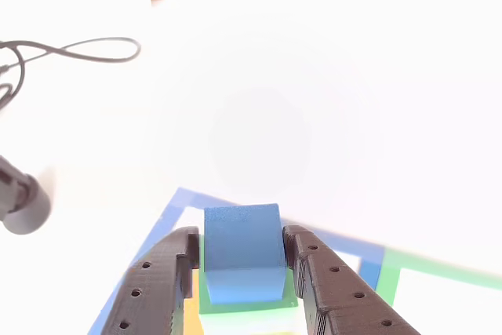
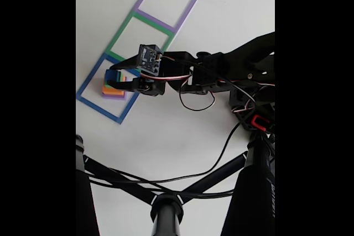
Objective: Tower of hanoi
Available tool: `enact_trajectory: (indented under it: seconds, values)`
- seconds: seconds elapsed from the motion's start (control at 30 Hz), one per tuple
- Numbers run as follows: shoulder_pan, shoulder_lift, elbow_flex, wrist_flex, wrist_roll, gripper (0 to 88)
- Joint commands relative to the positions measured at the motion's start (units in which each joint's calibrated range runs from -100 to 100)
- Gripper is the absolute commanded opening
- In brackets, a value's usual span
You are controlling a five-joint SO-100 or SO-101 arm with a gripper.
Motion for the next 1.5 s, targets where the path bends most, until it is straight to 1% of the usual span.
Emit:
enact_trajectory:
  seconds: [0.0, 0.13, 0.47, 0.63, 0.7, 0.83, 0.9, 0.93, 1.03, 1.1, 1.2, 1.27, 1.33, 1.47]
  values:
    - [0.1, -0.3, 0.0, -2.0, 0.0, 15.8]
    - [0.0, -0.3, 0.3, -2.9, 0.0, 19.3]
    - [0.1, -2.7, -1.4, -3.2, 0.0, 20.6]
    - [1.0, -7.1, -5.9, 4.1, 0.0, 20.7]
    - [1.4, -9.9, -8.8, 9.5, 0.0, 20.4]
    - [1.7, -16.3, -16.3, 24.5, 0.0, 18.8]
    - [1.6, -19.5, -20.8, 33.0, -1.7, 14.1]
    - [1.4, -20.8, -23.2, 37.5, -2.9, 10.3]
    - [1.1, -24.1, -29.1, 47.0, -8.1, 0.8]
    - [1.1, -25.9, -33.3, 53.0, -12.2, 0.2]
    - [0.9, -27.5, -40.0, 62.0, -16.4, 0.1]
    - [0.9, -27.5, -45.8, 68.4, -20.1, 0.1]
    - [0.9, -27.0, -51.6, 74.5, -21.8, 0.1]
    - [2.2, -27.5, -57.7, 81.6, -22.1, 0.1]
